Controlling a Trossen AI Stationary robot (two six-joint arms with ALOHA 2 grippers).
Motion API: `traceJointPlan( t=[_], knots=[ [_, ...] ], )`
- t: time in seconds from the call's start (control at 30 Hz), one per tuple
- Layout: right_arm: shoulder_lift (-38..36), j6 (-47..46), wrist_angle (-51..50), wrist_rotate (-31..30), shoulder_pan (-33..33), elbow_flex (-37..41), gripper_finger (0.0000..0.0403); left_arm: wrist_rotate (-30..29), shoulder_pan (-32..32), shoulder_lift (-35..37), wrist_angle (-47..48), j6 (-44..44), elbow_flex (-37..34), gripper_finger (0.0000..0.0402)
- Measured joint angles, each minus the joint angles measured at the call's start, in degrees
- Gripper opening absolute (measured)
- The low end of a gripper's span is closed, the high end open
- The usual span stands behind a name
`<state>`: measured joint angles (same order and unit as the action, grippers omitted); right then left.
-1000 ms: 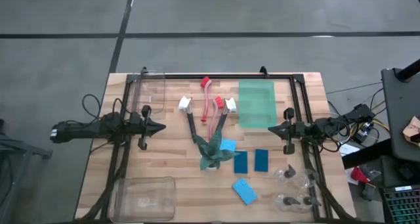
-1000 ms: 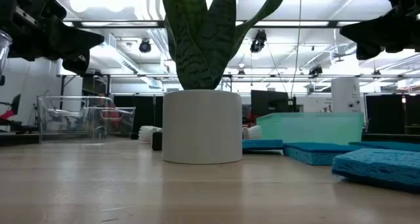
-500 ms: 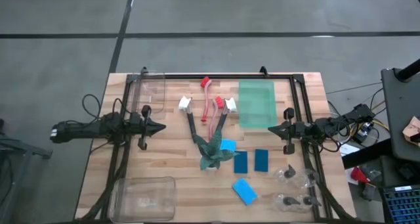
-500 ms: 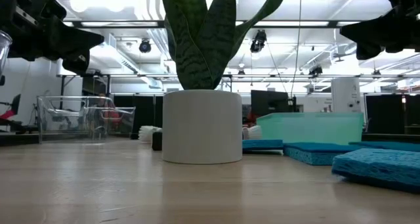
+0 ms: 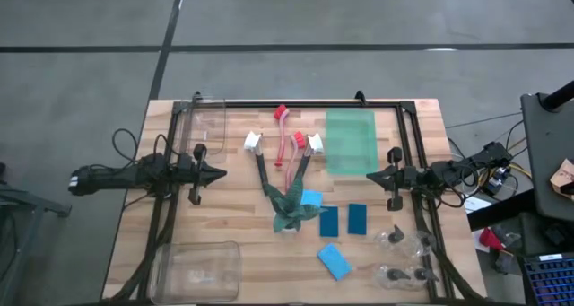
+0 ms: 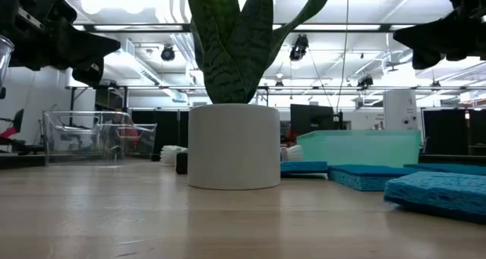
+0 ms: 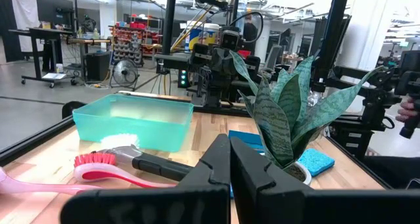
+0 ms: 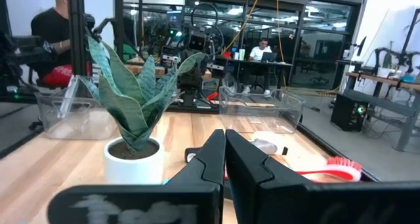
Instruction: Pick & Place Kitchen Sink Supplies
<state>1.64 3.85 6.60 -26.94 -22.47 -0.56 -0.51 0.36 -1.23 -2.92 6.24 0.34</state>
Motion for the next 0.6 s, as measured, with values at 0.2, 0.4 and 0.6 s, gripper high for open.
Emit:
traceJointPlan(
  t=[0.2,0.4,0.6],
  knots=[
    [0.07,-6.21,7.08,0.0,0.15,0.01,0.0009,0.02,-0.02,0.0,0.0,-0.02,0.0,0.0],
    [0.25,-12.92,15.6,-0.02,0.17,-0.07,0.0009,0.01,-0.02,0.0,0.0,-0.01,0.0,0.0],
    [1.19,-20.82,17.18,-3.39,0.38,-0.04,0.0014,0.0,0.0,0.0,0.02,-0.02,0.0,0.0]
  ],
)
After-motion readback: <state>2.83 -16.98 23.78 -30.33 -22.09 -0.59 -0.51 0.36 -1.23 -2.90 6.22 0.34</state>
